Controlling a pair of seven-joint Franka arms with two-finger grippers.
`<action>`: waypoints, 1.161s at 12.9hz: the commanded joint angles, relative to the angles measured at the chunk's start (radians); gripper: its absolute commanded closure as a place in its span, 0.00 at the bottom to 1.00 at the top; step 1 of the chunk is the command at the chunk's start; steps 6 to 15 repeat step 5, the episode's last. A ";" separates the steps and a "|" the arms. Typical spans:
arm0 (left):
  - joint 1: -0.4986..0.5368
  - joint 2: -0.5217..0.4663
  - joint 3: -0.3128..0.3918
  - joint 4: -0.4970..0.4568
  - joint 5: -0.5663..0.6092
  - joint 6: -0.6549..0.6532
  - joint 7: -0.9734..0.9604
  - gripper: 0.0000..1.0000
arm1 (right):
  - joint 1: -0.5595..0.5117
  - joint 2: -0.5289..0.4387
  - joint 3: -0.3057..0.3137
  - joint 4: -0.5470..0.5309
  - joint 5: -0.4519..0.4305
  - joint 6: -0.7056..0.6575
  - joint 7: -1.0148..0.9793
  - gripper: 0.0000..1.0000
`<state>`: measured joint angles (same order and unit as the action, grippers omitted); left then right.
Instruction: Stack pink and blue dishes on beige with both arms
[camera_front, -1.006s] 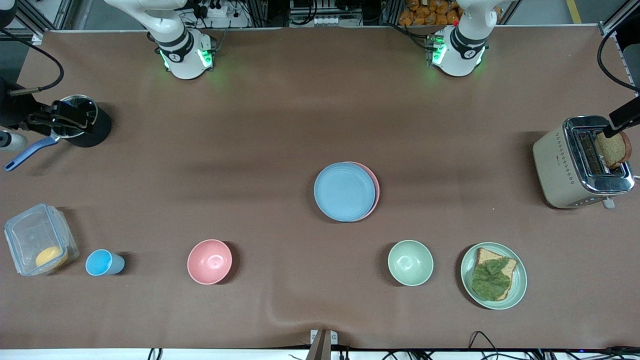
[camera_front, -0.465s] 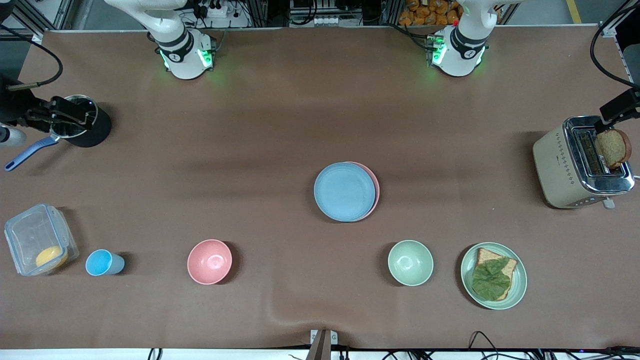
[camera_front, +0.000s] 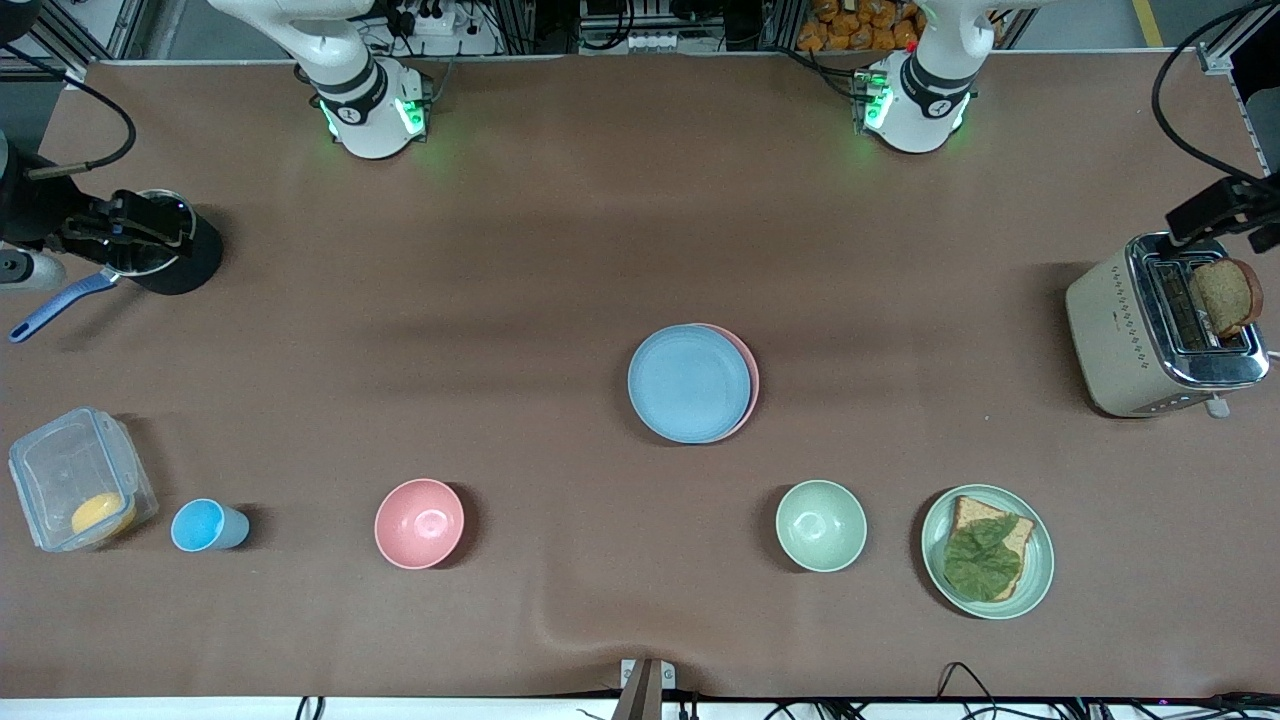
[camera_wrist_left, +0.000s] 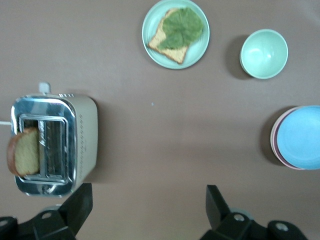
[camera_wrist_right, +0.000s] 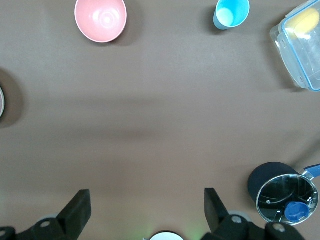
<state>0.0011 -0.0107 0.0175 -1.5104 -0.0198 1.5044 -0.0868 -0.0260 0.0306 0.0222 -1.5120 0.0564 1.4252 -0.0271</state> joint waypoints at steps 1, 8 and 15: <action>-0.021 -0.011 -0.001 0.009 0.008 -0.041 -0.047 0.00 | 0.003 -0.029 -0.002 -0.027 0.005 0.001 0.016 0.00; -0.020 -0.008 -0.017 0.013 0.015 -0.042 -0.031 0.00 | 0.001 -0.034 -0.004 -0.025 -0.010 0.008 0.012 0.00; -0.020 -0.008 -0.017 0.013 0.015 -0.042 -0.031 0.00 | 0.001 -0.034 -0.004 -0.025 -0.010 0.008 0.012 0.00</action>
